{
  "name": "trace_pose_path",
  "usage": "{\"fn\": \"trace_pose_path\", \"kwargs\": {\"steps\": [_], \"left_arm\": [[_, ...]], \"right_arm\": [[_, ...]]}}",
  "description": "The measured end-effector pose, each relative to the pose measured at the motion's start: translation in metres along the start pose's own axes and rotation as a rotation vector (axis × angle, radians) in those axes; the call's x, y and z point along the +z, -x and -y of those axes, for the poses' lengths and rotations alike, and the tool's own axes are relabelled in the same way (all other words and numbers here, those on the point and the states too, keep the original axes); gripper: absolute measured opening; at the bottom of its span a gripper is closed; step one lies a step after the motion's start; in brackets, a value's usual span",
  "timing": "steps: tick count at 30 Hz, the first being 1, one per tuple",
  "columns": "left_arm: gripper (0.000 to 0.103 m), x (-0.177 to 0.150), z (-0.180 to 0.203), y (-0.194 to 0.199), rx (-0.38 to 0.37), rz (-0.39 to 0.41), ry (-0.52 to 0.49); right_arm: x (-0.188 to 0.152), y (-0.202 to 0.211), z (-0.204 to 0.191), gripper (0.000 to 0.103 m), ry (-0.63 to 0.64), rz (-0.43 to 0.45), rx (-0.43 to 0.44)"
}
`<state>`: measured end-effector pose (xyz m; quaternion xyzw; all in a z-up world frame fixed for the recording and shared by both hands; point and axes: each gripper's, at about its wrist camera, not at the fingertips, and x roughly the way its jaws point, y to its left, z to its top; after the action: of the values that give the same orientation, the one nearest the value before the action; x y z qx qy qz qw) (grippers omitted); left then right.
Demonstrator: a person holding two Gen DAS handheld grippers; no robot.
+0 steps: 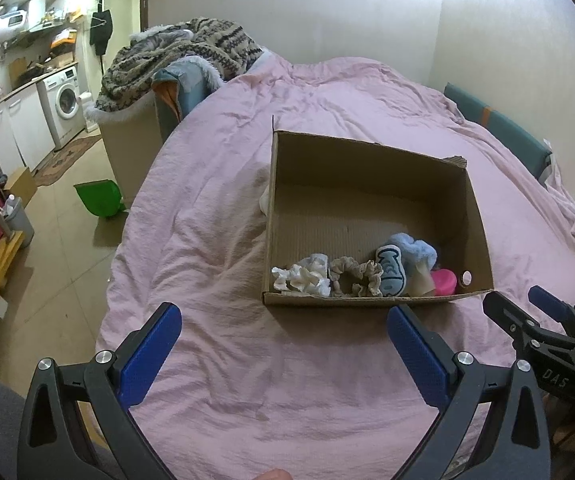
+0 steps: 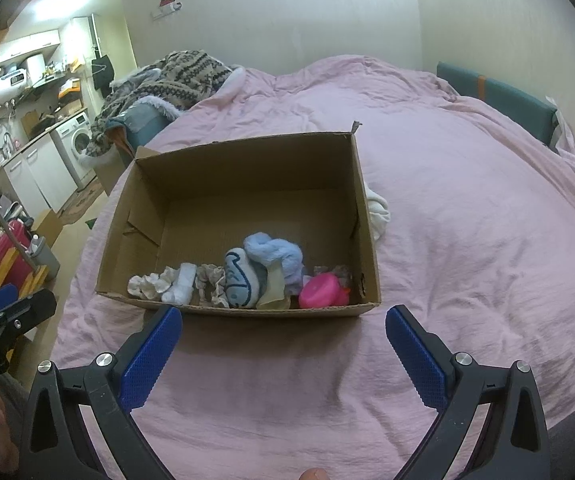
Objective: Organize soft objects
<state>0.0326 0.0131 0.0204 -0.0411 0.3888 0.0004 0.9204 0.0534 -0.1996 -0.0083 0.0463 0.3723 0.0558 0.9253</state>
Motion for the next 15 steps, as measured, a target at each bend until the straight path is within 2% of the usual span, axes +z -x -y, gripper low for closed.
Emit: {"fn": "trace_pose_path", "kwargs": {"steps": [15], "left_arm": [[0.103,-0.0015,0.0011,-0.0057,-0.009,-0.01,0.001]], "right_arm": [[0.0015,-0.0016,0.0033,0.103,-0.012,0.005,-0.004]]}}
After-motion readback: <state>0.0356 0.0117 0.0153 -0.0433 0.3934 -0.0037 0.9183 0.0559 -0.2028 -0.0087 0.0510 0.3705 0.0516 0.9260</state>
